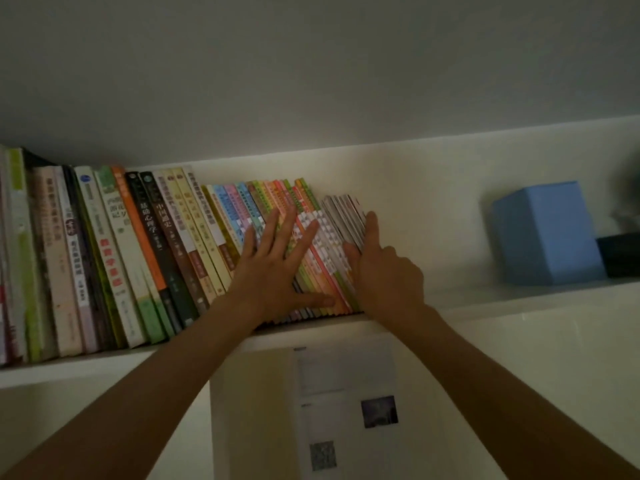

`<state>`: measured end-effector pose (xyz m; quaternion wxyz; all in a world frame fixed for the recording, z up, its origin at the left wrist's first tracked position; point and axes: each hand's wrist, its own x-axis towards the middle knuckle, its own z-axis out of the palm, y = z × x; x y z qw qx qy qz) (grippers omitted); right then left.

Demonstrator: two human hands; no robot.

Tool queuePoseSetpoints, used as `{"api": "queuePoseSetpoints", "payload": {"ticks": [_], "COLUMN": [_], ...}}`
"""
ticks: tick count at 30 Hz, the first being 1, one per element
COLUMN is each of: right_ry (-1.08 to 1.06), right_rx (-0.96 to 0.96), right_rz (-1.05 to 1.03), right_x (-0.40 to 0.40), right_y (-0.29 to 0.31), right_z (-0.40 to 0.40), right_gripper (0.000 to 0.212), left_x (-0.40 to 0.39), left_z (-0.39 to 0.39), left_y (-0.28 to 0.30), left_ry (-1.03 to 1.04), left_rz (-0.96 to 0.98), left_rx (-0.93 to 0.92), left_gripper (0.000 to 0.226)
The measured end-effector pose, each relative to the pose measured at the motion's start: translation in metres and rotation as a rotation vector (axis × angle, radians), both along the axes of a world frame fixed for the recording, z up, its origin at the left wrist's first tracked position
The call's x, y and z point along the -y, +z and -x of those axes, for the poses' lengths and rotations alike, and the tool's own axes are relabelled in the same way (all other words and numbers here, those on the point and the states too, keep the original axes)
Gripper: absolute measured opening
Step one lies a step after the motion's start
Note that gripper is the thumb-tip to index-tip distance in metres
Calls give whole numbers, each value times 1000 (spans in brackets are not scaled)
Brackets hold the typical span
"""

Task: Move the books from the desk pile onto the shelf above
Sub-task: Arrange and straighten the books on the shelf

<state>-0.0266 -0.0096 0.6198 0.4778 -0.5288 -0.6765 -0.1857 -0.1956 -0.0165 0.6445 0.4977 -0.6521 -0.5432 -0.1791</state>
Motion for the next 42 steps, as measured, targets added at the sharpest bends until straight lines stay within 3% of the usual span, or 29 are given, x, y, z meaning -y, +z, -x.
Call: {"api": "queuePoseSetpoints", "payload": {"ticks": [4,6,8,10,12,14,18,26,31,34,37,42], "right_ry": [105,63,38,161,305,377,347,374,489,432,296,289], "right_rx": [-73,-61,47,251,470,559,557,418,626,686,734,724], "right_rz": [122,62,-148,-300,-288,-192,-69,-79,-194,-202,-352,-294], "right_x": [6,11,16,20,20,18,9,32,42,33,23,18], "right_y": [5,3,3,6,7,6,5,13,25,25,26,33], "right_z": [-7,-6,0,14,35,54,70,84,113,139,149,154], "right_gripper": [67,70,73,76,66,72,90,107,103,112,110,116], "left_x": [12,23,35,45,52,51,36,58,86,99,102,94], "left_z": [2,13,27,42,55,67,85,89,143,182,207,223], "left_y": [-2,-8,-12,-12,-11,-13,-17,-10,-35,-39,-34,-27], "left_ry": [-68,-131,-177,-184,-161,-106,-29,-28,-10,30,113,70], "left_rz": [-18,-76,-170,-246,-259,-228,-179,-35,-40,-29,-8,58], "left_rx": [39,91,149,235,319,324,220,255,296,399,428,402], "left_gripper": [104,95,87,87,96,107,105,106,95,107,119,125]}}
